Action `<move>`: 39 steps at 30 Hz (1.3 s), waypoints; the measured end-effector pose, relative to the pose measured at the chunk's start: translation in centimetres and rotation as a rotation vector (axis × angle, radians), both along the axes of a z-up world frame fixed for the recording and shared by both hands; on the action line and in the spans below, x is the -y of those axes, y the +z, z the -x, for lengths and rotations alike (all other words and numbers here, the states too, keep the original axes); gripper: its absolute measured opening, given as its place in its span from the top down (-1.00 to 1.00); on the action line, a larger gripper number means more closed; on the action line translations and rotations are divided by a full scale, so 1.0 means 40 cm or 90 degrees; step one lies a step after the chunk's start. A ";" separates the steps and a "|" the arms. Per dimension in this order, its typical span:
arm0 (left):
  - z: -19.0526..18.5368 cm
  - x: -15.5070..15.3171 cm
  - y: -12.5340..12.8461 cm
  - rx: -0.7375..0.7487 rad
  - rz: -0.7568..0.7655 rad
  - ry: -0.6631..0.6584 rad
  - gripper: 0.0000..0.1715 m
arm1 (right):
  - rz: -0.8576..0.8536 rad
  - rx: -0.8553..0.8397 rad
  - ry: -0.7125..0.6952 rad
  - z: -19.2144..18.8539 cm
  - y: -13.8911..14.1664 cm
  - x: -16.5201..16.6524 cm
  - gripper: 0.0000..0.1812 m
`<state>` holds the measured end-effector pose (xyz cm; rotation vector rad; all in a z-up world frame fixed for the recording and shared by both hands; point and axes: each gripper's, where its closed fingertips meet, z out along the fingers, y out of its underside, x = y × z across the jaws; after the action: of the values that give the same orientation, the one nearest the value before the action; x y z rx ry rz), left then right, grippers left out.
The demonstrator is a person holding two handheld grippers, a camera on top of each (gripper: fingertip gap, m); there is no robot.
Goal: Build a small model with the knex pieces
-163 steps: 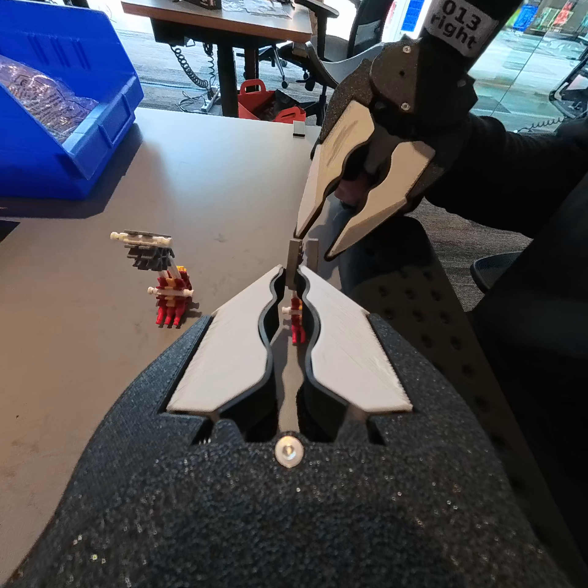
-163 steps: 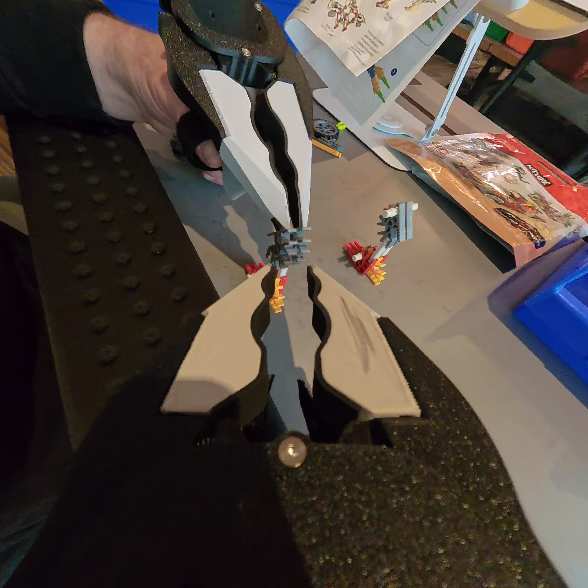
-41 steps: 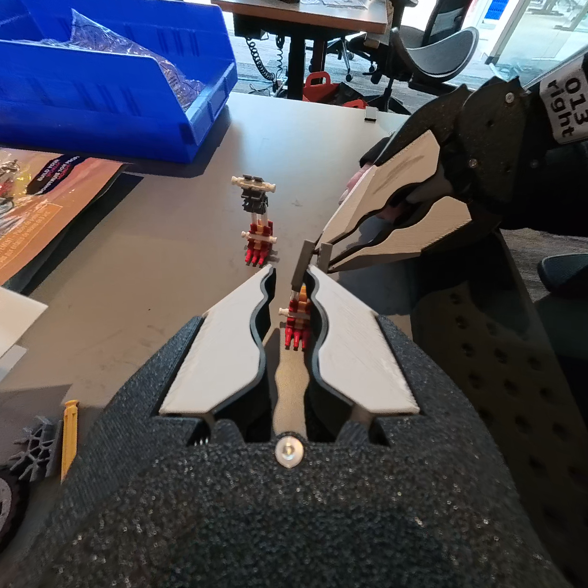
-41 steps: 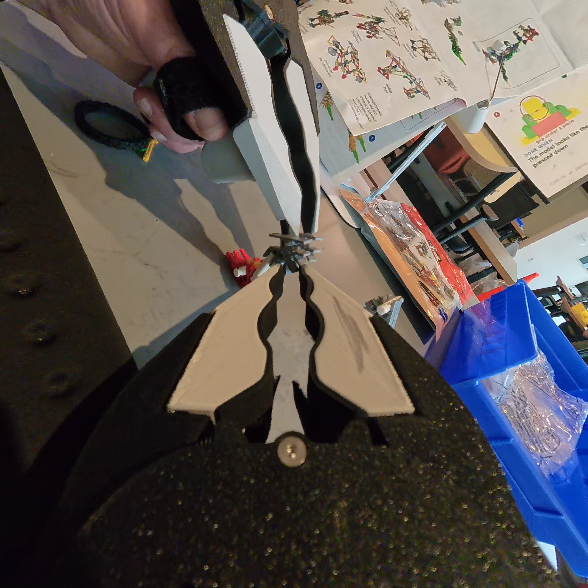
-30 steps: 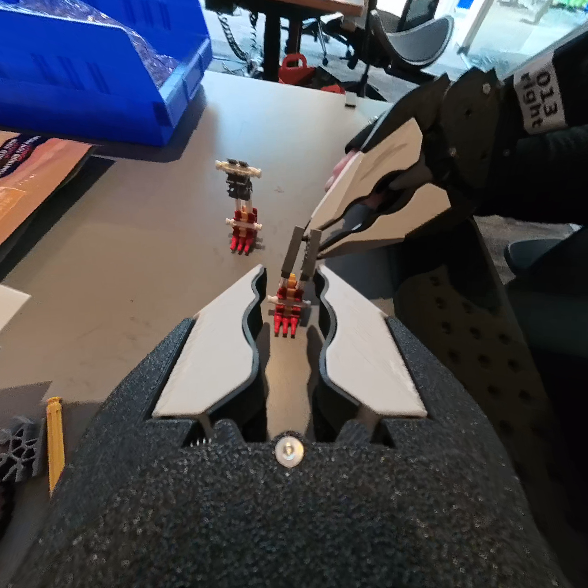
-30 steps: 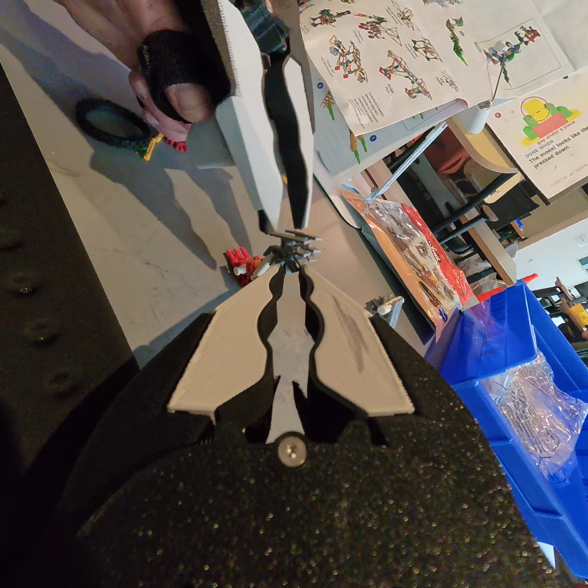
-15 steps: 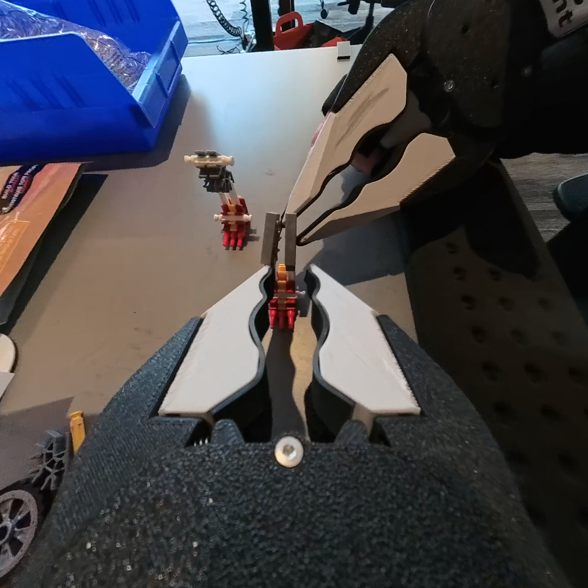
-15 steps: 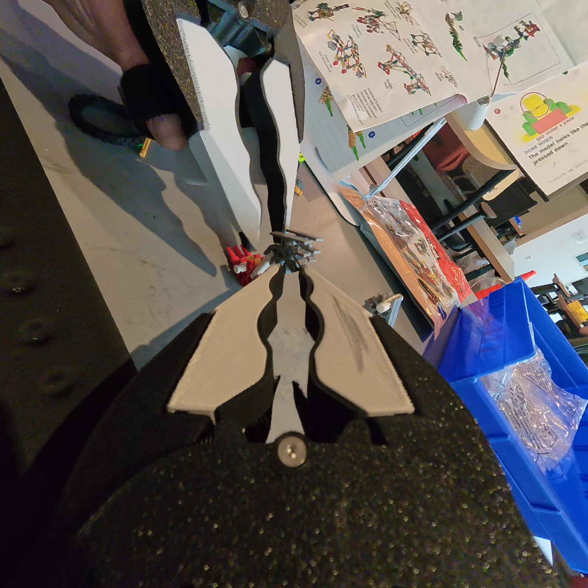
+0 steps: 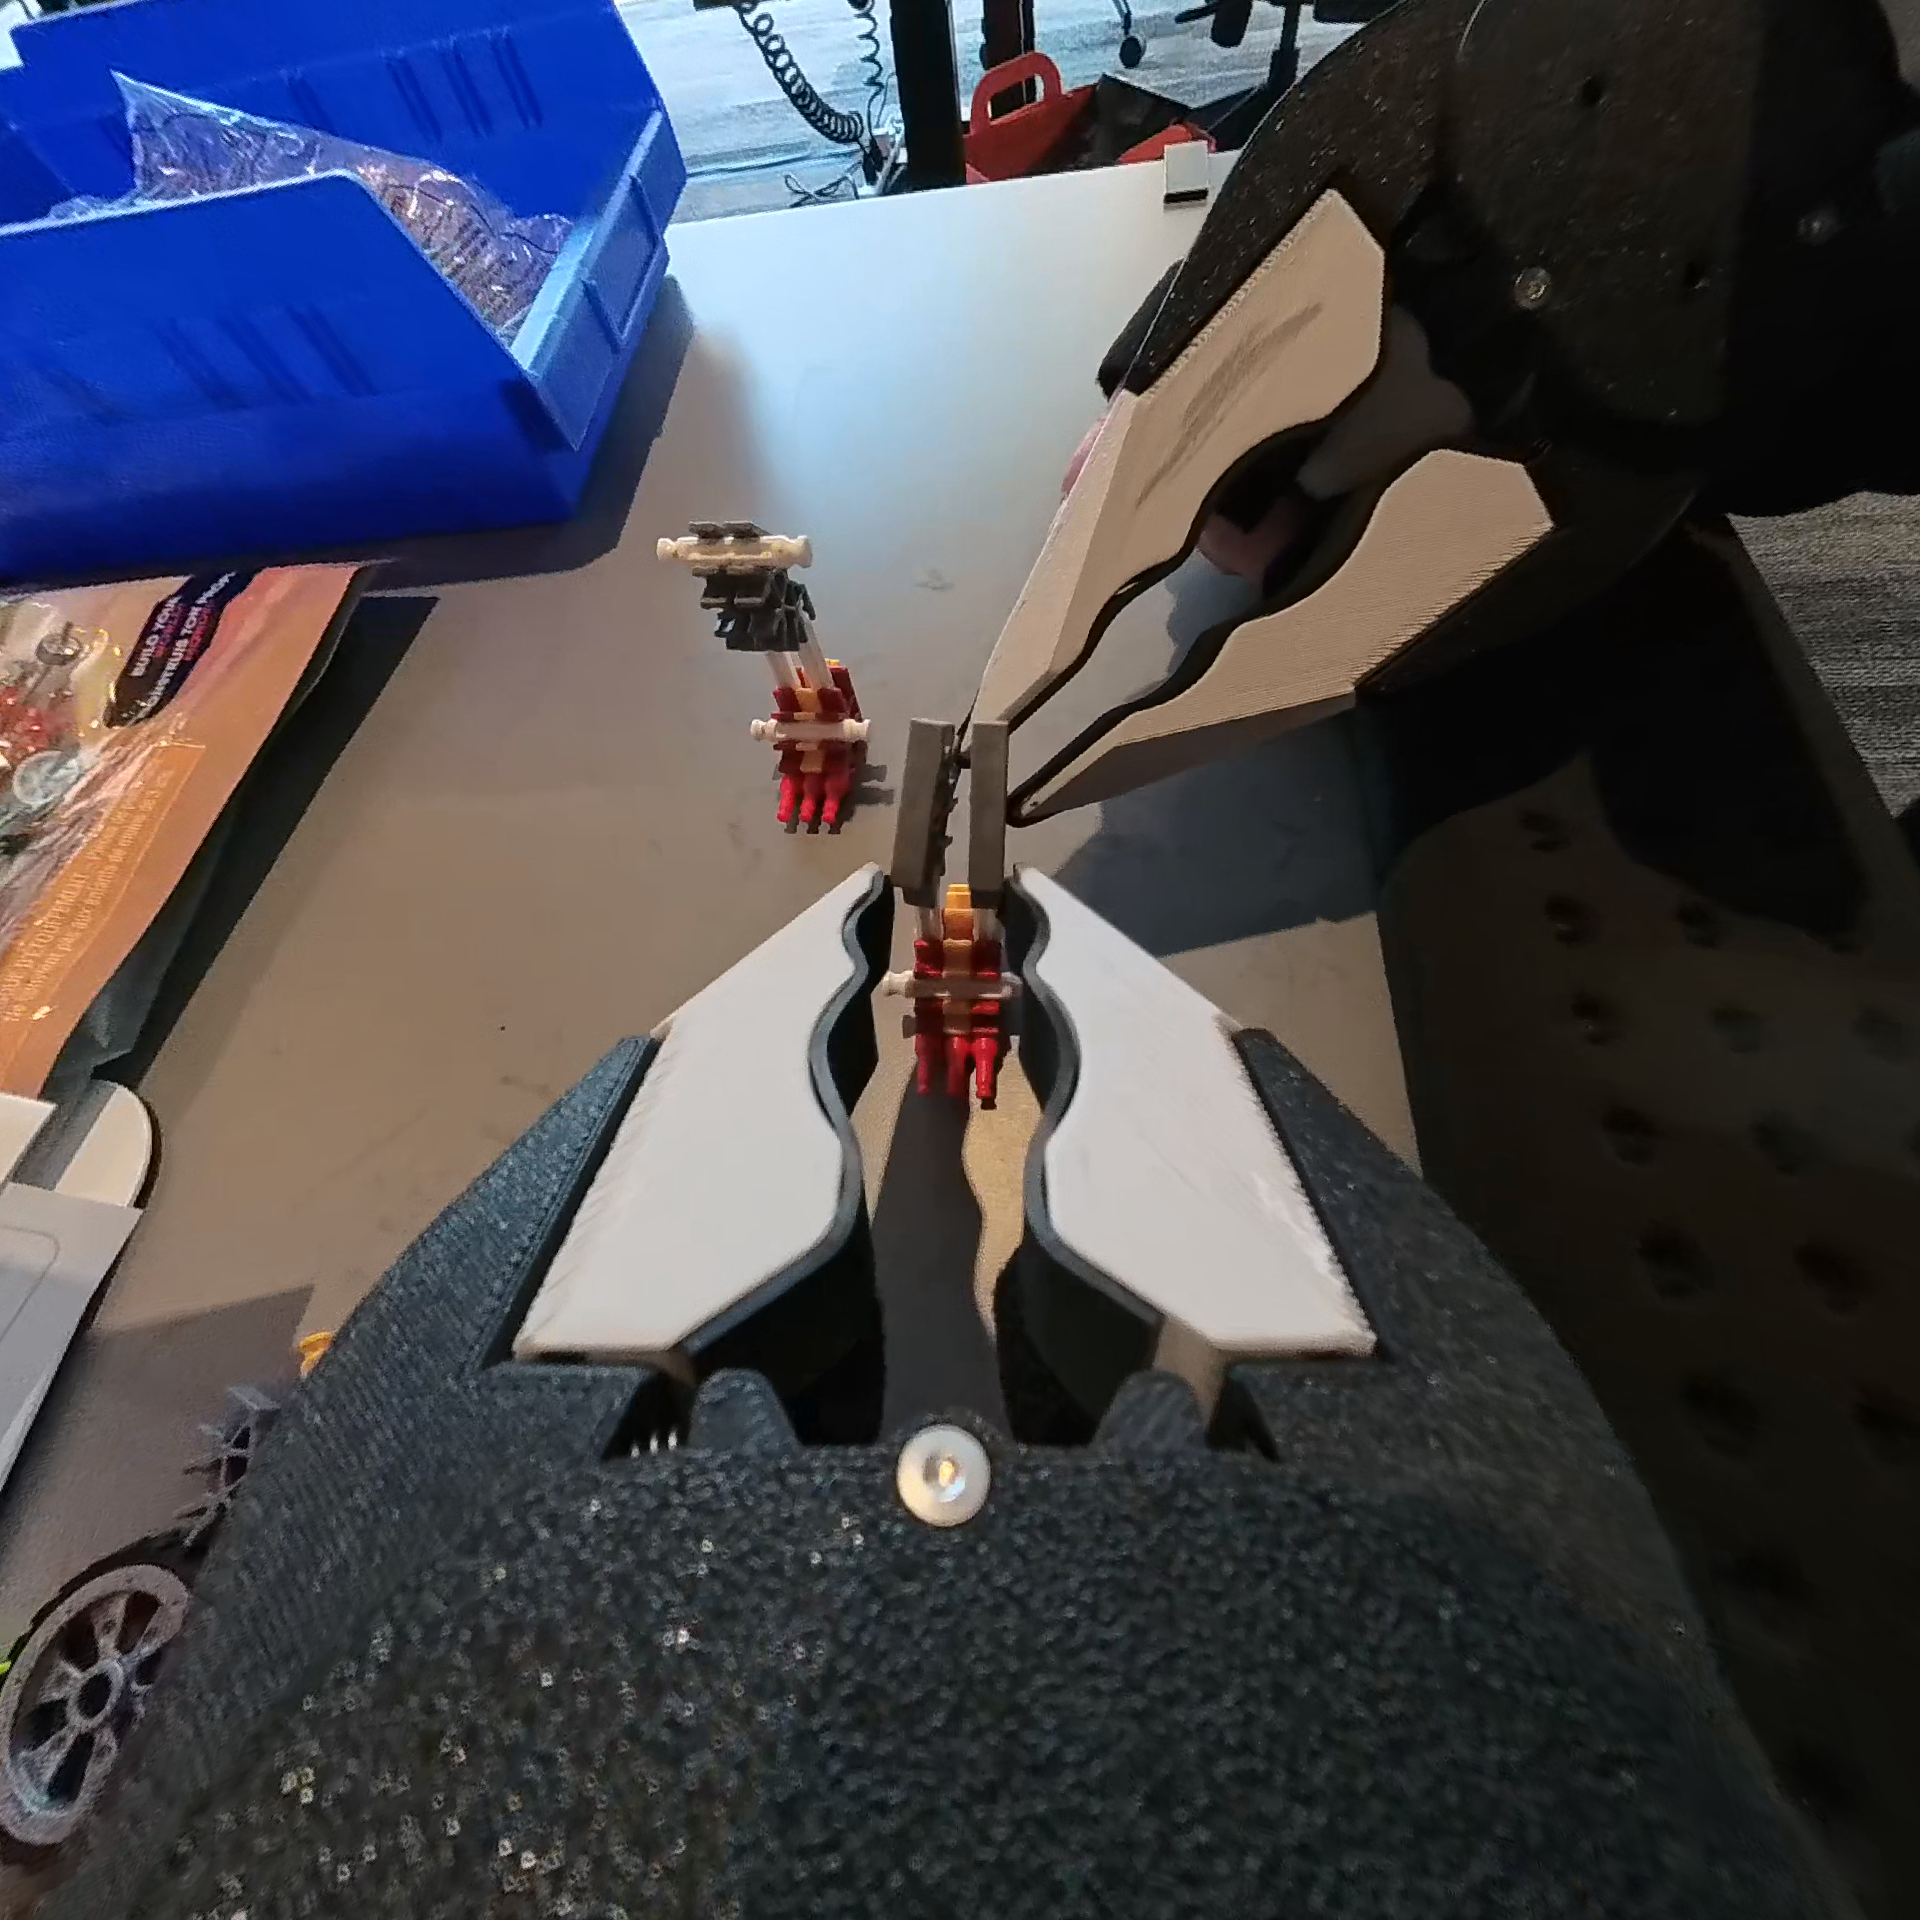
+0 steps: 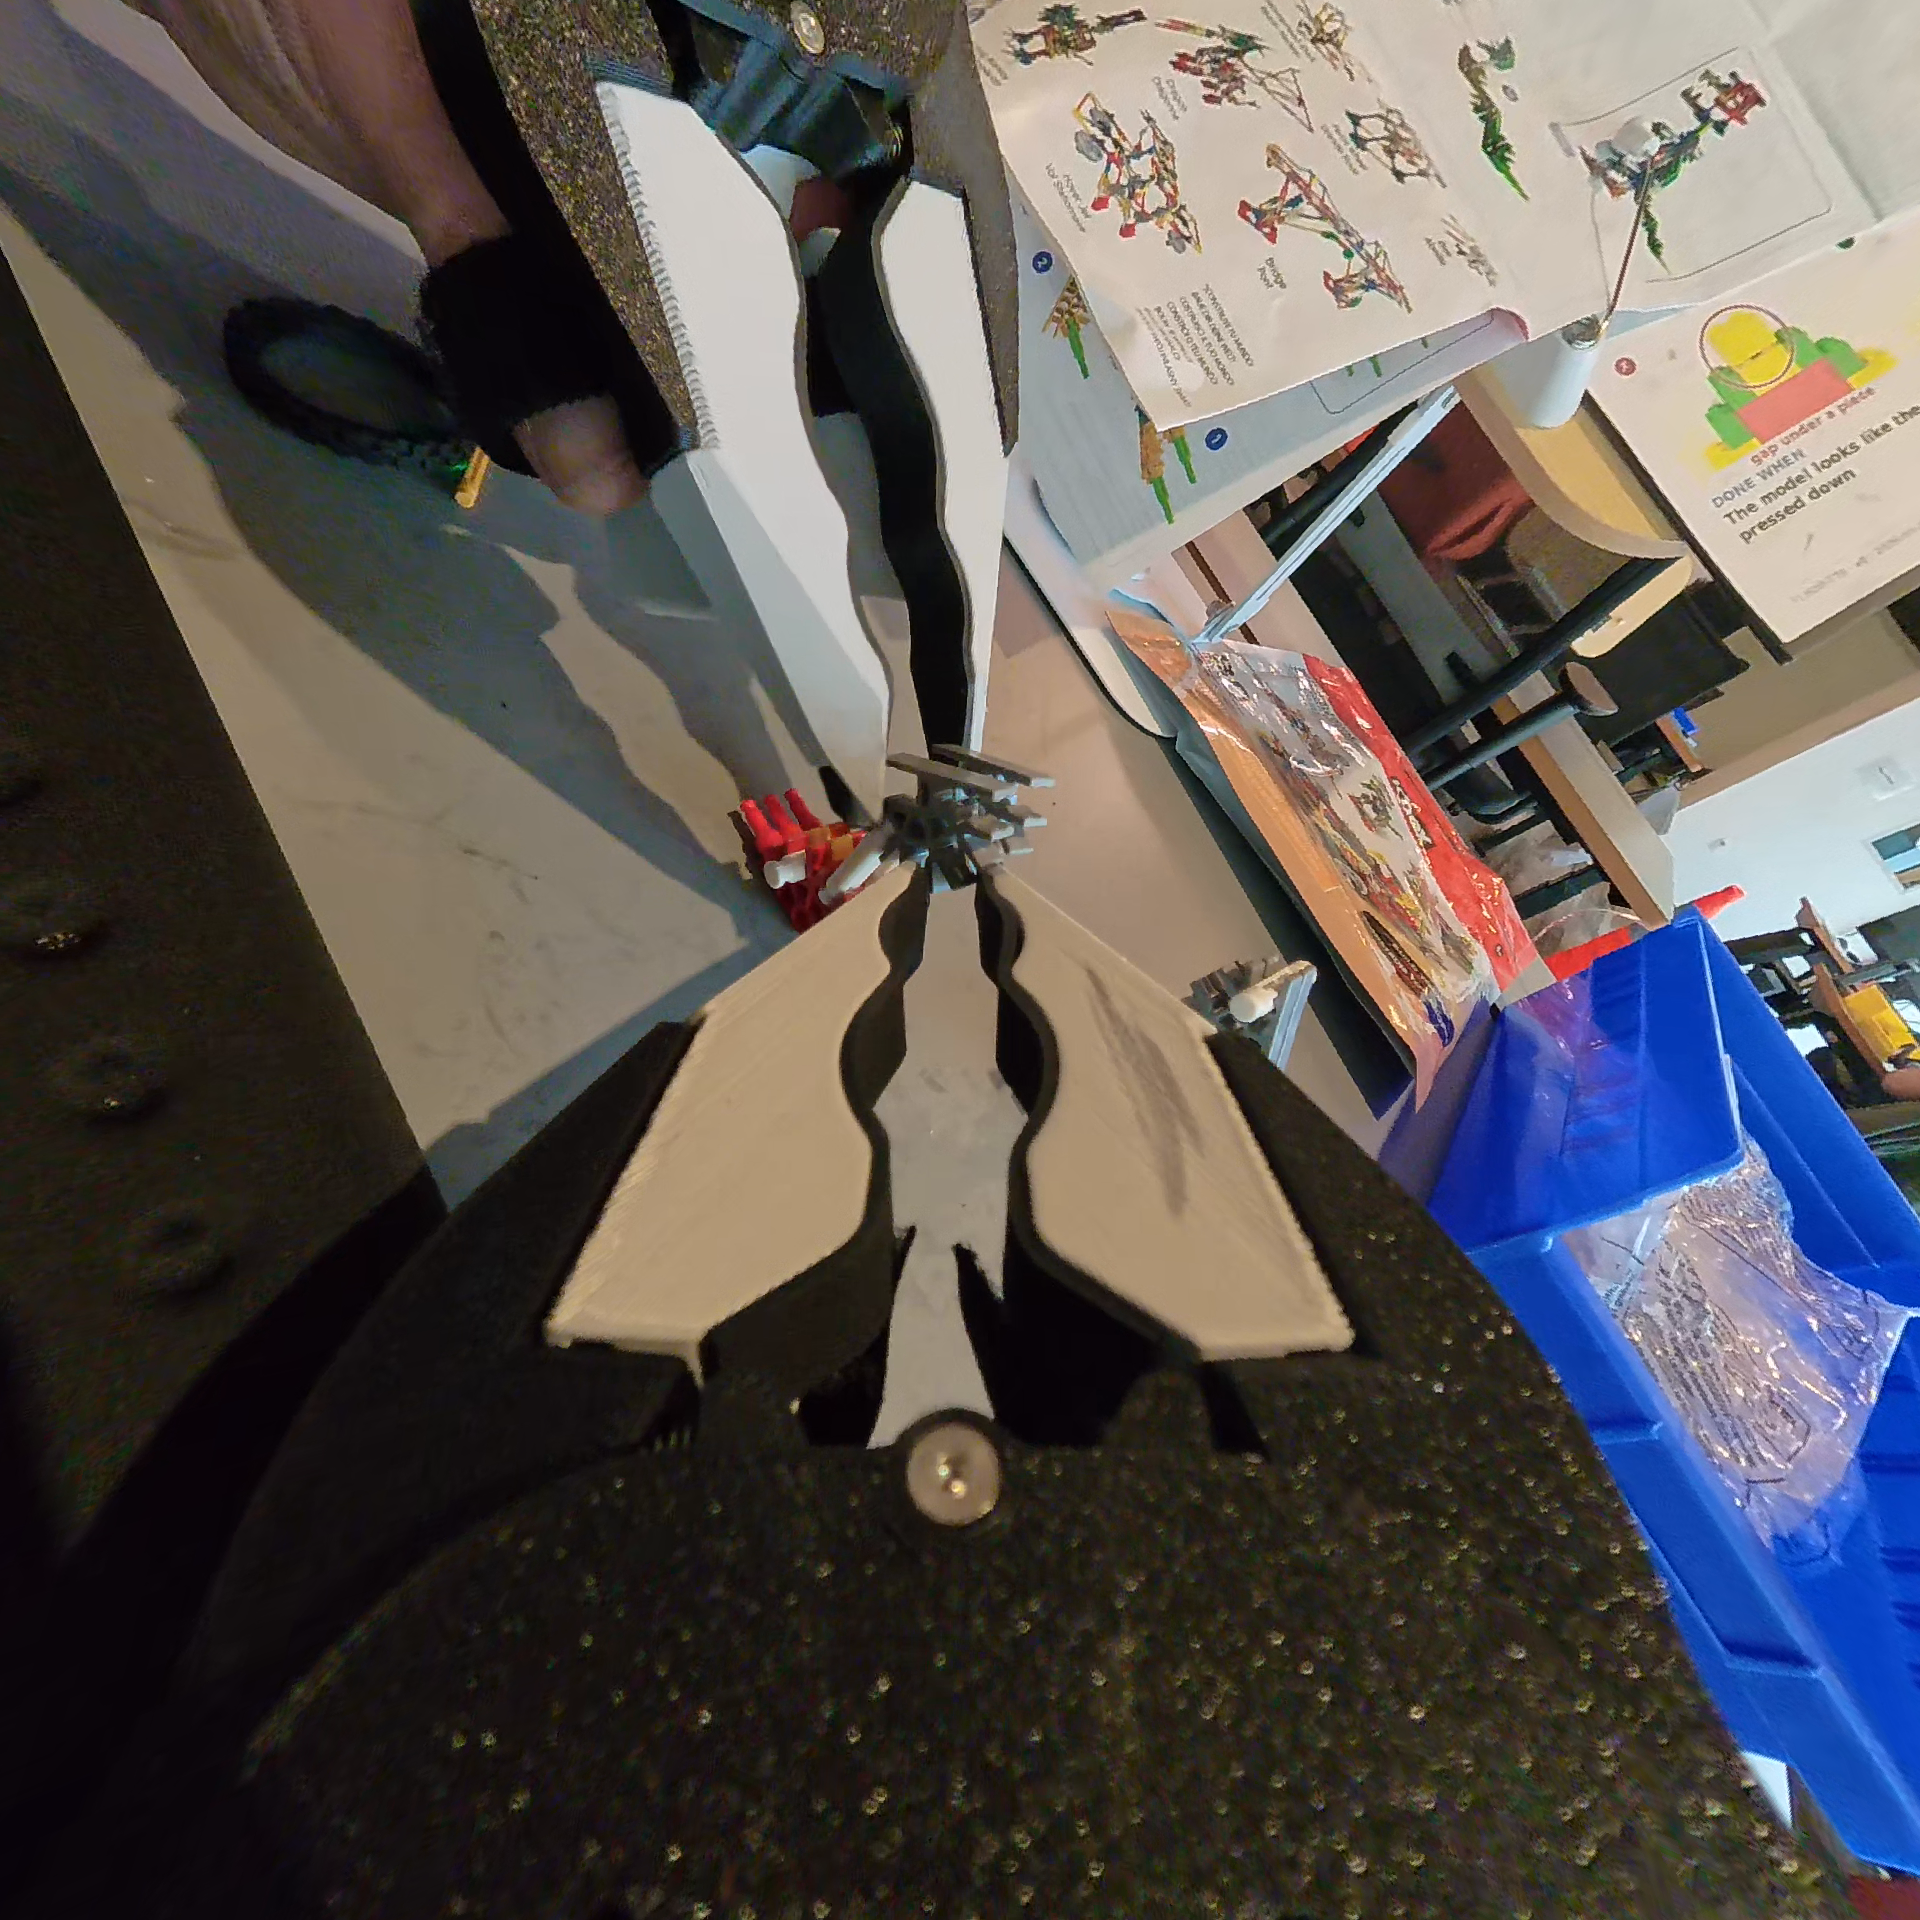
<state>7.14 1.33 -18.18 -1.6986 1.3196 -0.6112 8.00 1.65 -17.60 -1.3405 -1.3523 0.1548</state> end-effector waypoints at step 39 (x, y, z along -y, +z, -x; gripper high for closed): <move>0.001 -0.017 0.042 0.089 0.052 0.008 0.93 | -0.005 0.004 0.003 -0.002 0.000 0.006 0.91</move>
<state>7.09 1.99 -16.49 -1.6961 1.1991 -0.7716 8.08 1.42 -17.60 -1.3328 -1.3601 0.1482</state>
